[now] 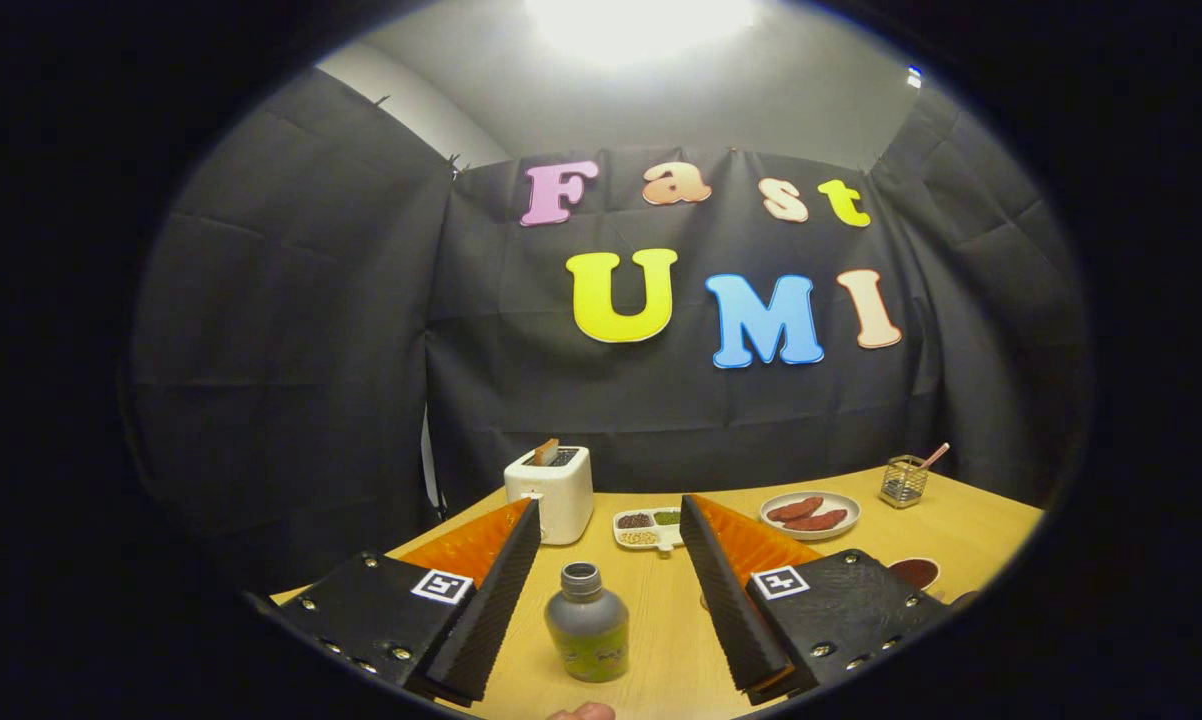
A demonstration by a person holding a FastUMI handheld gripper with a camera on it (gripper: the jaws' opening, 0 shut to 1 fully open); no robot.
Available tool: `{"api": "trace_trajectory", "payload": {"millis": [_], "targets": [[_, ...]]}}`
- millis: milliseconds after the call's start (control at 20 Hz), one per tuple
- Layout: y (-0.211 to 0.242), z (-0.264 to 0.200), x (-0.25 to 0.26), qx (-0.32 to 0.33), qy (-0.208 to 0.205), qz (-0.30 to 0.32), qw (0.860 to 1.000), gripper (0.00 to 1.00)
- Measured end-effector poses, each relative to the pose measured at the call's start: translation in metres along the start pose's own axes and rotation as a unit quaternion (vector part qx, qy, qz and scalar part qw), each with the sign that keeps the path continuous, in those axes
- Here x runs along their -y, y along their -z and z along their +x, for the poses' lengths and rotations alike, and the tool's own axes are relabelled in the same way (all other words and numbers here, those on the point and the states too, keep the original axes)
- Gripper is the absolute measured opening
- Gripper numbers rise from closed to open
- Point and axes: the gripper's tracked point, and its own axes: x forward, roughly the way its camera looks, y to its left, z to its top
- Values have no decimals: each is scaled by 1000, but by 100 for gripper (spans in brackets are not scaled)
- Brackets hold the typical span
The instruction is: Take the bottle from table, then pour the juice into the cup, finally place the bottle on the coaster
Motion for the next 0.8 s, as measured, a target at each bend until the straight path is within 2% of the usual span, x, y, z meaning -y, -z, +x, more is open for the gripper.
{"api": "trace_trajectory", "payload": {"millis": [450, 800], "targets": [[70, 28, -16, -60, 6, -8, 998, 86], [120, 34, -10, -109, 24, -10, 994, 86]]}}
